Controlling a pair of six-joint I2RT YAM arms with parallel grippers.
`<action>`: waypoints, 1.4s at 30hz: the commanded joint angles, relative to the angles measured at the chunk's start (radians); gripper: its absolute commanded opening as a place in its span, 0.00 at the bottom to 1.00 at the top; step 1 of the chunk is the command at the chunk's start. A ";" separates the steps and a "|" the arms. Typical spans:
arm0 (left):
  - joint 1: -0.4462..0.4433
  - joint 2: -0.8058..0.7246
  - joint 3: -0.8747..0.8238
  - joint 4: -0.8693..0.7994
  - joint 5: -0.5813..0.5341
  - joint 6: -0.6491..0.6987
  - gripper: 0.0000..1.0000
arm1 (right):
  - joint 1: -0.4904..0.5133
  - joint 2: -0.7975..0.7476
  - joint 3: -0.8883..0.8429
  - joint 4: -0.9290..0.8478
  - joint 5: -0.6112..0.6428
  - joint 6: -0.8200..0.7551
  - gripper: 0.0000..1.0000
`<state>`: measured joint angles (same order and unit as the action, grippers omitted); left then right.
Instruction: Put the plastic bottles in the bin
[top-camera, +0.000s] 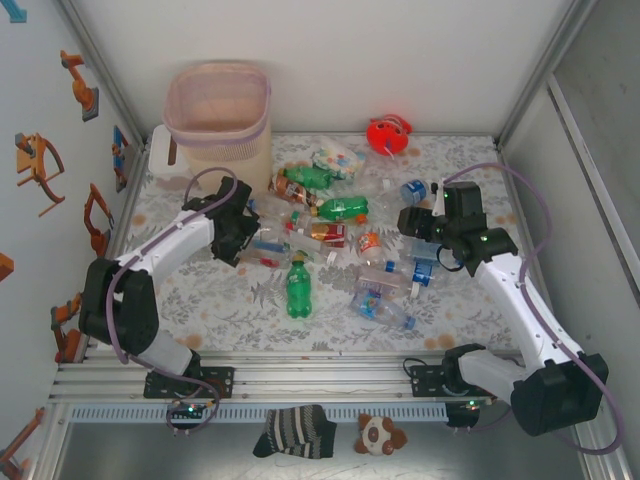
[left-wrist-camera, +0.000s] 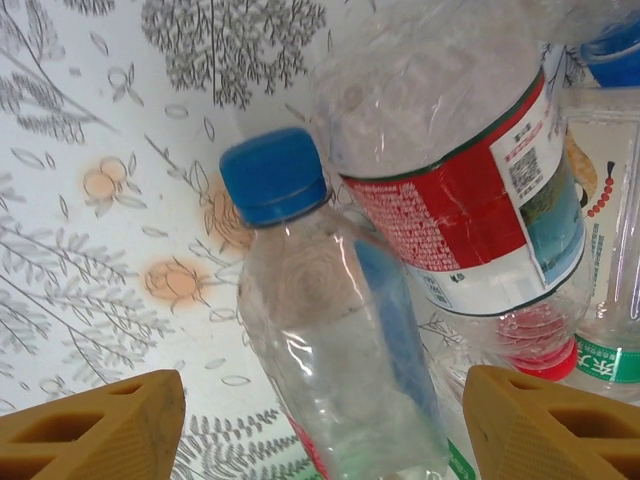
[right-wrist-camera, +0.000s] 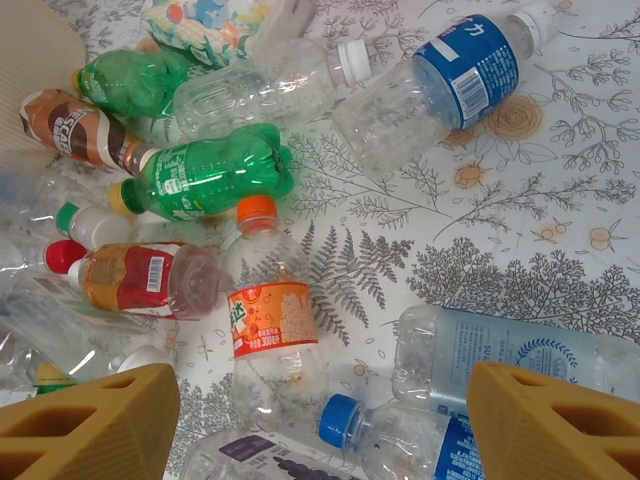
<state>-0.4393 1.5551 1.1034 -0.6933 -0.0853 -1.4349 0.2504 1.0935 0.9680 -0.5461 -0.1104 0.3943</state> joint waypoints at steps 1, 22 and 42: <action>-0.018 0.034 0.012 -0.018 0.037 -0.118 0.73 | 0.008 -0.019 -0.006 -0.015 0.020 0.008 0.75; -0.056 0.181 0.044 0.082 0.116 -0.171 0.73 | 0.010 -0.048 -0.006 -0.036 0.035 0.003 0.75; -0.065 0.174 0.033 0.054 0.078 -0.179 0.58 | 0.010 -0.089 -0.010 -0.060 0.052 0.008 0.75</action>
<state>-0.4980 1.7645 1.1313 -0.5987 0.0185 -1.5913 0.2523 1.0248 0.9680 -0.5919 -0.0834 0.3939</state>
